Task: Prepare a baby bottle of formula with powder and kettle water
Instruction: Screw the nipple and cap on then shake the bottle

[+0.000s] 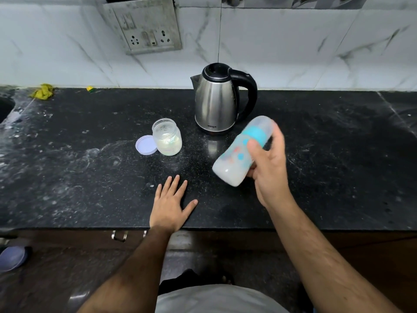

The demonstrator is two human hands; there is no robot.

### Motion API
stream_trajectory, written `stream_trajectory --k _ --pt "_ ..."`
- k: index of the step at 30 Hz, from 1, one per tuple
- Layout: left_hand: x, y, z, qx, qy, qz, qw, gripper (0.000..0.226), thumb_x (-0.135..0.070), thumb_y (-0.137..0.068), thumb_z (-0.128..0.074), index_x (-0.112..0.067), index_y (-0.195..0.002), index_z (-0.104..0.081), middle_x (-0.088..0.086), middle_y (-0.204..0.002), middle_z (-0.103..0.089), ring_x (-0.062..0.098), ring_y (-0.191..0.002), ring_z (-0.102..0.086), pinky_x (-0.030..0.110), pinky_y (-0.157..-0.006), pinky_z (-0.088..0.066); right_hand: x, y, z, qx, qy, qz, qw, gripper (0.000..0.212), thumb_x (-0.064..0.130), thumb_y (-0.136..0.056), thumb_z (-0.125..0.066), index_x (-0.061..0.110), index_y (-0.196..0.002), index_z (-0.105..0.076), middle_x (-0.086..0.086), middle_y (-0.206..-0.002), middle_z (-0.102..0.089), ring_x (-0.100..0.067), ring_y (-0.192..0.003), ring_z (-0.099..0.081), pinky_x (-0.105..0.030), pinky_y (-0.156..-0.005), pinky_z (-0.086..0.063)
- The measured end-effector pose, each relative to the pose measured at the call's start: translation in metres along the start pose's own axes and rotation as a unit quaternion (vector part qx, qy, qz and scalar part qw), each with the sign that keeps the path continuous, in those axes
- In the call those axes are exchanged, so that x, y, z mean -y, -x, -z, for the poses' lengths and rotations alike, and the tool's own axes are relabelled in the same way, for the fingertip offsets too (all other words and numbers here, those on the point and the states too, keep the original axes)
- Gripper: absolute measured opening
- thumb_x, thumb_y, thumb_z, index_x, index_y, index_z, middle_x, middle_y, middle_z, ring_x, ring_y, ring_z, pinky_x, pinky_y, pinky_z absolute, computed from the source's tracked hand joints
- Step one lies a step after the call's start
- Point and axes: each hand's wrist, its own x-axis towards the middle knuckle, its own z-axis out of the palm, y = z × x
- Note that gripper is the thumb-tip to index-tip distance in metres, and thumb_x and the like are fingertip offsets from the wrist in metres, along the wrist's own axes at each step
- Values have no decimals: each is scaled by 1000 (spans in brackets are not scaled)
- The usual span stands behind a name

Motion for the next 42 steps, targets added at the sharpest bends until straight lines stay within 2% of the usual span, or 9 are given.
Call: stream_trajectory --k 6,12,16,21,26,30,35,39,42 --pt "0 1 0 -3 5 -2 1000 79 -76 -90 -21 -30 -154 -31 -4 -165 -18 15 -154 -3 42 -125 -4 -5 7 -4 71 59 -39 995 72 19 -84 -65 27 -147 -30 5 -95 -75 -12 -80 -73 -31 -58 -59" --pt "0 1 1 -3 2 -2 1000 80 -76 -90 -19 -30 -154 -30 -4 -165 -17 14 -154 -2 42 -125 -3 -3 -1 0 -73 -12 -3 997 67 29 -89 -62 25 -147 -29 14 -88 -74 -11 -79 -73 -31 -56 -57" --pt "0 1 1 0 0 0 1000 79 -76 -90 -18 -30 -154 -30 -5 -165 -17 14 -154 -2 42 -125 -3 -4 8 1 57 59 -35 996 76 20 -85 -65 26 -150 -25 6 -91 -76 -12 -77 -73 -27 -56 -56" --pt "0 1 2 3 -1 -1 1000 80 -76 -90 -17 -30 -154 -29 -5 -165 -15 14 -154 -1 41 -125 -2 2 -5 7 -53 13 9 998 69 25 -90 -61 21 -149 -27 15 -90 -73 -9 -80 -72 -29 -59 -57" --pt "-1 1 3 3 2 0 1000 79 -76 -90 -18 -30 -154 -30 -5 -165 -16 15 -154 -2 41 -125 -1 2 6 -1 69 65 -28 995 71 18 -87 -62 24 -148 -27 10 -95 -76 -11 -79 -73 -33 -59 -60" --pt "-1 1 3 0 5 -2 1000 78 -75 -91 -20 -30 -154 -30 -5 -165 -17 15 -154 -3 42 -125 -2 5 -2 2 -34 16 4 999 66 21 -95 -59 23 -150 -23 17 -92 -73 -11 -86 -73 -33 -62 -60" --pt "-1 1 3 -1 8 -3 1000 78 -74 -91 -21 -29 -154 -31 -4 -165 -17 15 -154 -3 42 -125 -3 6 6 -1 90 72 -27 993 76 16 -88 -63 23 -151 -22 7 -90 -76 -9 -75 -72 -23 -54 -55" --pt "-1 1 3 2 7 -3 1000 78 -74 -91 -20 -30 -154 -29 -5 -166 -15 15 -154 -2 42 -125 -3 9 -1 9 -25 22 11 999 70 24 -91 -61 23 -150 -24 12 -93 -73 -12 -83 -72 -34 -60 -58" --pt "-1 1 3 0 8 -3 1000 78 -74 -91 -21 -29 -154 -30 -5 -165 -16 15 -154 -3 43 -125 -4 10 1 12 30 45 -19 998 75 22 -89 -64 27 -151 -22 7 -95 -75 -15 -82 -73 -32 -57 -58"
